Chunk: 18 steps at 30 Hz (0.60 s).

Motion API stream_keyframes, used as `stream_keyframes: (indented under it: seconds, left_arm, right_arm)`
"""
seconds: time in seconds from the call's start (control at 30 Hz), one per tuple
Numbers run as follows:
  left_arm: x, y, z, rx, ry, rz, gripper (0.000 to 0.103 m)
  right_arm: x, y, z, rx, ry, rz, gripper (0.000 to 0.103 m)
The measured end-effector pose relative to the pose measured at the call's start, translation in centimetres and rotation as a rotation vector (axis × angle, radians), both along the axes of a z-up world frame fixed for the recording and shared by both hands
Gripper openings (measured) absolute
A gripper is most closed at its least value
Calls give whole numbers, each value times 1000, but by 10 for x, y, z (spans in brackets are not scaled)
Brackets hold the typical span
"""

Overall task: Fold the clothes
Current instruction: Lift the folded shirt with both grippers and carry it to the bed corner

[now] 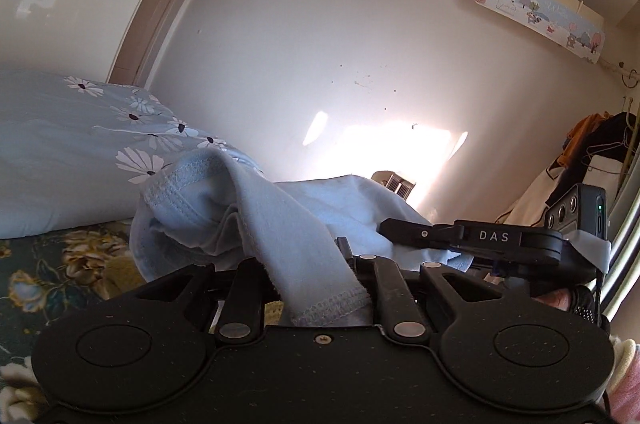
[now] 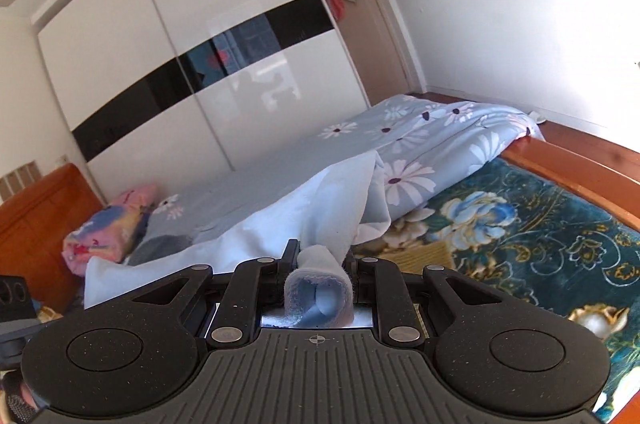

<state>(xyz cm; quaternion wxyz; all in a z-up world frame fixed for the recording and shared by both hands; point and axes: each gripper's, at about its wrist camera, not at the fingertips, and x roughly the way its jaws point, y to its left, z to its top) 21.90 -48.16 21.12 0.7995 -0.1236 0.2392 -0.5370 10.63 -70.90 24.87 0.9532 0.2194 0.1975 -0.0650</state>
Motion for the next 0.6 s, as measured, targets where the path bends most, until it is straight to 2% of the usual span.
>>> stream_keyframes:
  seconds: [0.07, 0.17, 0.3, 0.37, 0.47, 0.53, 0.6]
  left_arm:
    - [7, -16, -23, 39, 27, 8, 13]
    - [19, -32, -61, 112, 73, 14, 13]
    - [23, -38, -90, 182, 39, 5, 19]
    - [24, -39, -90, 193, 20, -4, 21]
    - [27, -36, -84, 188, 33, -9, 22]
    - [24, -33, -76, 198, 32, -2, 27]
    - [18, -26, -67, 212, 16, 7, 35]
  right_arm:
    - [7, -17, -13, -3, 27, -18, 15]
    - [21, -36, -57, 47, 95, -42, 15]
    - [31, -48, -112, 107, 160, -64, 15]
    - [29, -52, -121, 143, 137, -69, 15]
    - [19, -51, -117, 143, 118, -69, 16]
    - [16, -47, -112, 124, 115, -81, 19]
    - [12, -43, -105, 117, 115, -99, 23]
